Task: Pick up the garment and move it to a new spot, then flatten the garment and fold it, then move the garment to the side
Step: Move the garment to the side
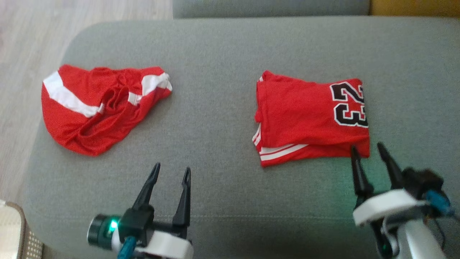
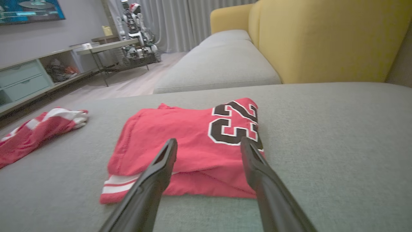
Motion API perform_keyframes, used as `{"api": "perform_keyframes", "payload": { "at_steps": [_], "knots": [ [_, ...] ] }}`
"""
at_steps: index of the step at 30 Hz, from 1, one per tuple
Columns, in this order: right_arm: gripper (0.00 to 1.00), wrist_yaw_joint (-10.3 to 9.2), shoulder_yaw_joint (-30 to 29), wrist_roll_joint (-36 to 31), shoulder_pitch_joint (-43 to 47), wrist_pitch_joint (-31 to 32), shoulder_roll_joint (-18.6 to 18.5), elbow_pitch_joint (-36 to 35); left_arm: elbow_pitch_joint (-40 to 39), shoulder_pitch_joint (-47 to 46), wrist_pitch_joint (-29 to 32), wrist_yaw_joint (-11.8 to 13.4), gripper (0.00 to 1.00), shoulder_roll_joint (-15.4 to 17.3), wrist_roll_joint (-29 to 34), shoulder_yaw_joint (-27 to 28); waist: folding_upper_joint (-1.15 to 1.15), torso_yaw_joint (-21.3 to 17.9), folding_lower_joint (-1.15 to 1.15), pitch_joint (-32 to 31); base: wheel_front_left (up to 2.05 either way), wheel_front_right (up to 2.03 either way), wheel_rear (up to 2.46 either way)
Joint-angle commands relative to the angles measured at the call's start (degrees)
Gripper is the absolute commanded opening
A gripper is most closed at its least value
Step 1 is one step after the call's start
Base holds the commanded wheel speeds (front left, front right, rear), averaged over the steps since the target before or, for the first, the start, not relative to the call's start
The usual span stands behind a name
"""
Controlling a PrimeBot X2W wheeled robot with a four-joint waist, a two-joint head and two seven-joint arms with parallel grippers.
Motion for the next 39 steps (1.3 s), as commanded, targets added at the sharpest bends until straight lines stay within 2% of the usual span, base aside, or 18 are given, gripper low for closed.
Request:
{"api": "perform_keyframes", "payload": {
  "at_steps": [1, 6, 11, 16, 22, 26, 27, 29, 30, 39],
  "knots": [
    [1.00, -0.01, 0.7, 0.8, -3.9, -0.5, -0.7, 0.2, -2.5, -3.9, -0.7, -0.1, 1.00, -0.4, 0.8, 1.4, 0.00, 0.5, 0.00, 1.9, 0.00, 0.00, 0.00],
    [1.00, -0.01, -2.9, 3.3, -13.2, 0.0, -5.0, 11.7, -3.7, -7.0, -0.7, -0.3, 1.00, -0.4, 1.2, -0.6, 0.00, 1.4, 0.00, 5.6, 0.00, 0.00, 0.00],
    [1.00, -0.01, -3.6, 6.0, -22.0, 3.4, -9.9, 20.4, -3.9, -9.3, -0.7, -0.3, 1.00, -0.4, 1.1, -2.6, 0.00, 2.0, 0.00, 8.5, 0.00, 0.00, 0.00],
    [1.00, -0.01, -0.7, 8.4, -27.8, 5.7, -12.6, 26.4, -3.3, -11.0, -0.7, -0.4, 1.00, -0.4, 1.0, -4.3, 0.00, 2.4, 0.00, 10.5, 0.00, 0.00, 0.00],
    [1.00, -0.01, 4.4, 9.6, -30.8, 6.8, -14.3, 32.1, -3.1, -12.2, -0.7, 0.0, 1.00, -0.4, 0.9, -5.5, 0.00, 2.7, 0.00, 11.9, 0.00, 0.00, 0.00],
    [1.00, -0.01, 6.9, 10.7, -31.9, 7.4, -13.9, 36.4, -2.8, -12.6, -0.7, -0.1, 1.00, -0.4, 1.0, -5.9, 0.00, 2.9, 0.00, 12.3, 0.00, 0.00, 0.00],
    [0.80, -0.01, 7.6, 11.1, -32.1, 8.0, -13.8, 37.3, -2.7, -12.7, -0.7, -0.2, 1.00, -0.4, 1.0, -6.0, 0.00, 3.0, 0.00, 12.3, 0.00, 0.00, 0.00],
    [0.21, -0.01, 9.4, 12.3, -32.5, 9.7, -13.5, 38.8, -2.6, -13.0, -0.7, -0.3, 1.00, -0.4, 1.1, -5.9, 0.00, 3.0, 0.00, 12.6, 0.00, 0.00, 0.00],
    [0.00, -0.01, 10.3, 12.9, -32.7, 10.4, -13.6, 39.2, -2.7, -13.1, -0.7, -0.3, 1.00, -0.4, 1.2, -5.8, 0.00, 2.9, 0.00, 12.8, 0.00, 0.00, 0.00],
    [0.00, -0.01, 13.4, 15.0, -36.8, 7.6, -17.1, 39.1, -3.9, -14.3, -0.7, 0.2, 1.00, -0.4, 1.4, -5.7, 0.00, 1.6, 0.00, 15.3, 0.00, 0.00, 0.00]
  ]
}}
